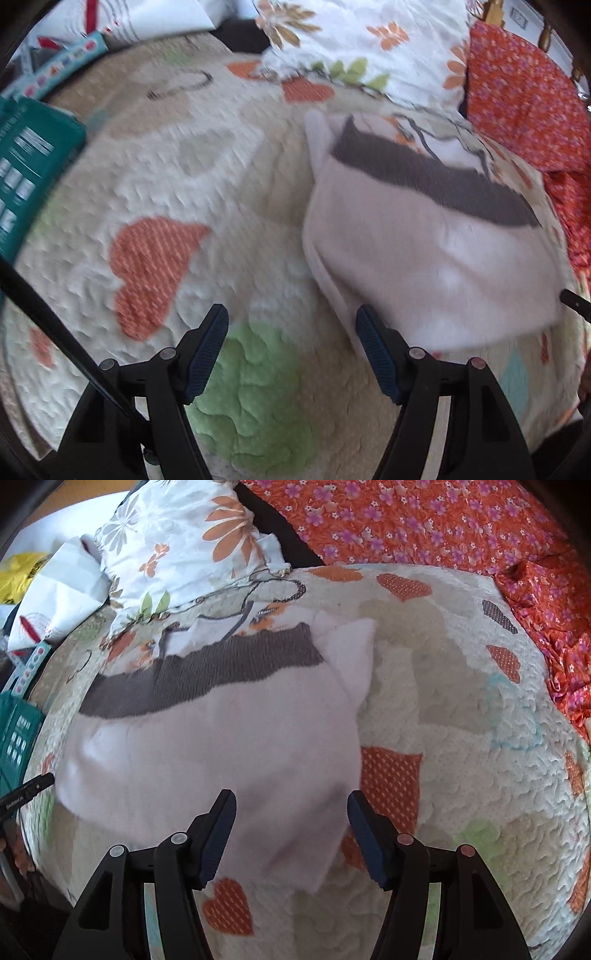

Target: Fold small clothes

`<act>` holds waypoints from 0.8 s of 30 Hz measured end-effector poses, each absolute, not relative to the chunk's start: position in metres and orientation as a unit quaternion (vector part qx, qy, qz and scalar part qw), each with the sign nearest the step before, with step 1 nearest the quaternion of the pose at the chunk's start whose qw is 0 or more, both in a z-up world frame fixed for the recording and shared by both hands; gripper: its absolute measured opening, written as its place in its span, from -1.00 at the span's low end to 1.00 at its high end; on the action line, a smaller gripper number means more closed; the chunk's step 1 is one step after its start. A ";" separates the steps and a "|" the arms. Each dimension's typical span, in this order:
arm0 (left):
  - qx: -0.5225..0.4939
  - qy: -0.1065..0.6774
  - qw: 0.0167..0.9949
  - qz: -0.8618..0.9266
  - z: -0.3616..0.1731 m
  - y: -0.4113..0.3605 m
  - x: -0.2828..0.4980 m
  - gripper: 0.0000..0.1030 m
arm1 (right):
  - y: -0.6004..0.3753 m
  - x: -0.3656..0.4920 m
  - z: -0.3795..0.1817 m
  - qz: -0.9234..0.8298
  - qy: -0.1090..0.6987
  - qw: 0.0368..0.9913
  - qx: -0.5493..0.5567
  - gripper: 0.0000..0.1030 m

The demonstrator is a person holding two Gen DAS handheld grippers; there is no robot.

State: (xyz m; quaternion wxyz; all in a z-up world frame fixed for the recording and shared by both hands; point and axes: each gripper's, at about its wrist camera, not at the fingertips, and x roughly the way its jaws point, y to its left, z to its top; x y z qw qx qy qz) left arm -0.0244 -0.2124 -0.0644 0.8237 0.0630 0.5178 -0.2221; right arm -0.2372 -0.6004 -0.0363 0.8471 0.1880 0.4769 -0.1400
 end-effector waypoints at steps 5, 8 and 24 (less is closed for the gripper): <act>0.098 0.501 0.823 -0.249 -0.072 -0.231 -0.036 0.33 | -0.598 -0.249 -0.051 -0.118 0.492 0.842 0.187 0.32; 0.104 0.498 0.824 -0.250 -0.072 -0.239 -0.037 0.14 | -0.592 -0.247 -0.055 -0.107 0.488 0.846 0.187 0.31; 0.049 0.455 0.842 -0.286 -0.018 -0.226 -0.035 -0.94 | -0.570 -0.239 -0.055 -0.104 0.477 0.848 0.205 -0.68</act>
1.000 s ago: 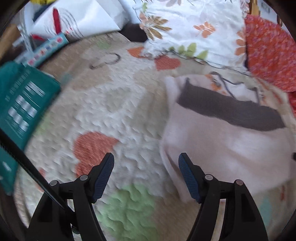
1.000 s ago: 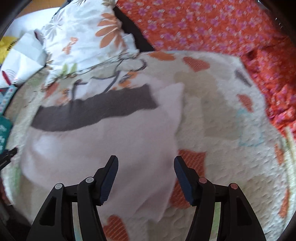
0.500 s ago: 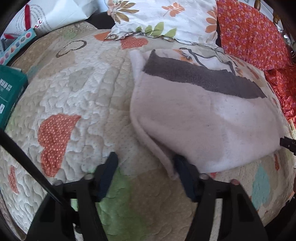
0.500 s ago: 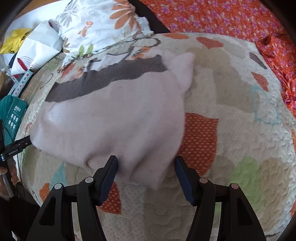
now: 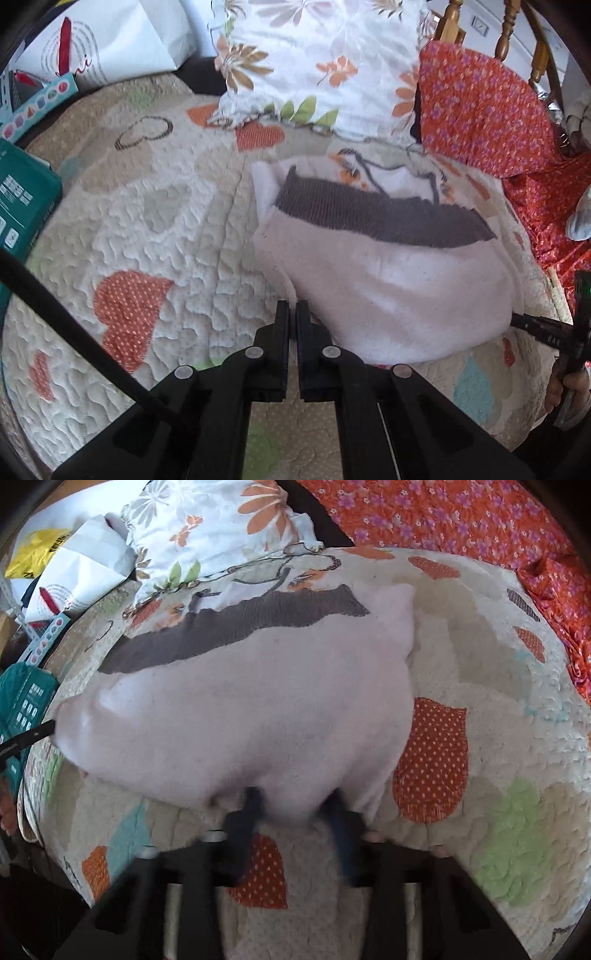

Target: Fold small clothes

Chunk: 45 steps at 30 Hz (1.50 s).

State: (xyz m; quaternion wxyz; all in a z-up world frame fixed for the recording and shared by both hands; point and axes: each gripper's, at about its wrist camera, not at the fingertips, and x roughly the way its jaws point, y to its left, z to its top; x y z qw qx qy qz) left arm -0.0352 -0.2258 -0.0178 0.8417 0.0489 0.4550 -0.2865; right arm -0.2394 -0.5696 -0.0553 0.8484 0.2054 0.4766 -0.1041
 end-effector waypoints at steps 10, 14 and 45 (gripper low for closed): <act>0.111 0.492 0.829 -0.242 -0.039 -0.214 -0.042 -0.94 | -0.586 -0.262 -0.049 -0.115 0.495 0.836 0.208 -0.79; 0.136 0.499 0.828 -0.216 -0.045 -0.216 -0.042 -0.93 | -0.584 -0.260 -0.054 -0.113 0.505 0.833 0.197 -0.79; 0.064 0.498 0.848 -0.169 -0.063 -0.325 0.085 -0.17 | -0.648 -0.101 -0.054 -0.066 0.462 0.847 0.254 -0.56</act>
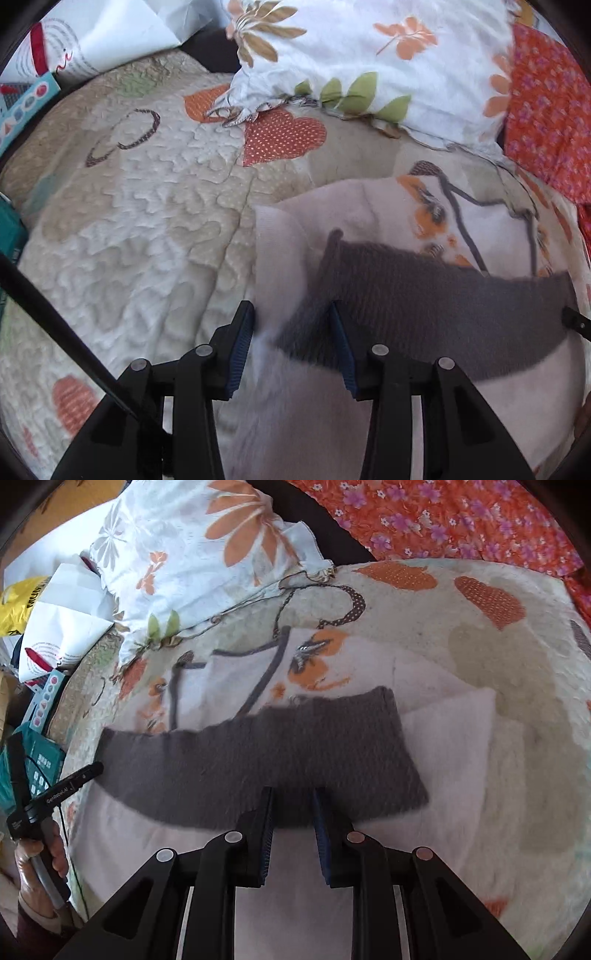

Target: Fold small clothes

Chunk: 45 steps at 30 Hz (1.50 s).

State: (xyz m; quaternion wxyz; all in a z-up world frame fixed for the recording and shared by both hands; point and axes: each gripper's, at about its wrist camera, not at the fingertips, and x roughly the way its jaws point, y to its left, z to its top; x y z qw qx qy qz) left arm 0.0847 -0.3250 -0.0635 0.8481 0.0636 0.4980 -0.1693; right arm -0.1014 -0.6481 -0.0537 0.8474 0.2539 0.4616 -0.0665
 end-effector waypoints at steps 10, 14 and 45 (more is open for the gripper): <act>0.046 0.488 0.864 -0.120 -0.064 -0.322 0.113 0.11 | -0.665 -0.078 -0.062 -0.111 0.420 0.875 0.214 -0.46; 0.023 0.469 0.881 -0.066 -0.045 -0.302 0.115 0.11 | -0.668 -0.082 -0.051 -0.123 0.415 0.877 0.207 -0.36; 0.089 0.520 0.838 -0.142 -0.060 -0.308 0.070 0.34 | -0.627 -0.107 -0.034 -0.044 0.438 0.874 0.205 -0.03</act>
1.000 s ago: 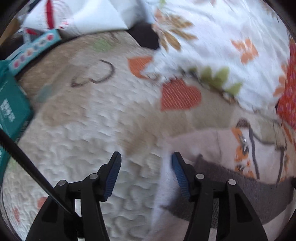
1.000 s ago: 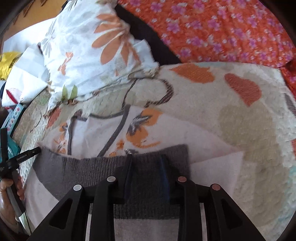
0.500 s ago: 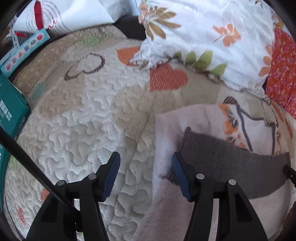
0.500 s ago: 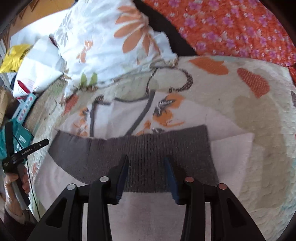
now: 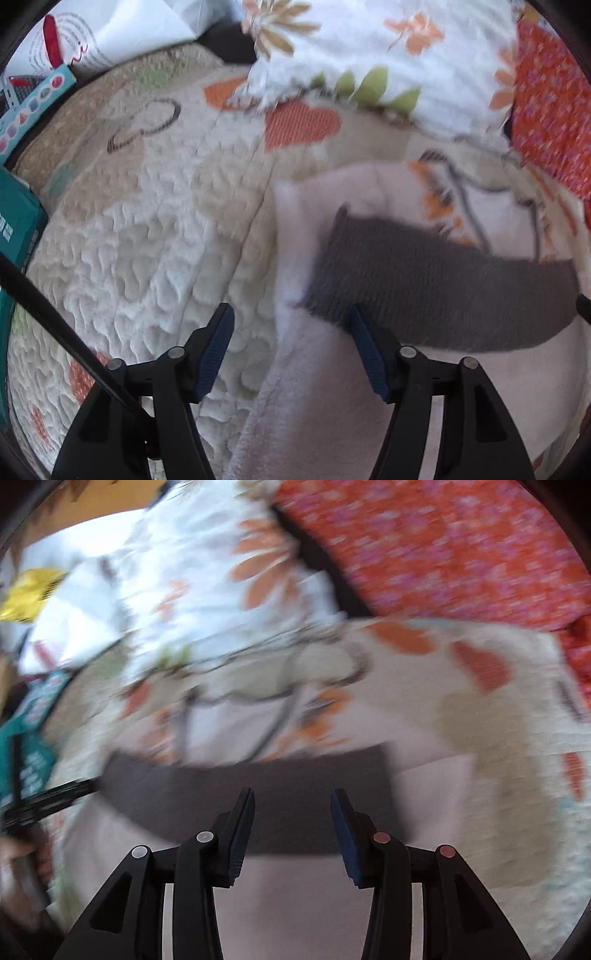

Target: Fold small clothes

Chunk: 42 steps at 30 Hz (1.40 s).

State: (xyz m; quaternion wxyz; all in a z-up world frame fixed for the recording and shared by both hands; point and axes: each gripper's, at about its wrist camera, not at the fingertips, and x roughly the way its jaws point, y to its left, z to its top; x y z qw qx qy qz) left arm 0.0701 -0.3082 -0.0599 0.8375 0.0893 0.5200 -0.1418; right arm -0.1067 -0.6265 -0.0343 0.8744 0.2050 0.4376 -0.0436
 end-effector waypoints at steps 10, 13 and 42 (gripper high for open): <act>0.050 0.496 0.857 -0.130 -0.044 -0.285 0.053 0.54 | -0.644 -0.129 -0.021 -0.153 0.434 0.871 0.173 0.03; 0.068 0.520 0.841 -0.134 -0.060 -0.290 0.045 0.54 | -0.631 -0.129 -0.022 -0.116 0.441 0.872 0.179 0.03; 0.001 0.465 0.884 -0.045 -0.011 -0.168 -0.012 0.55 | -0.596 -0.216 -0.008 -0.185 0.437 0.866 0.155 0.11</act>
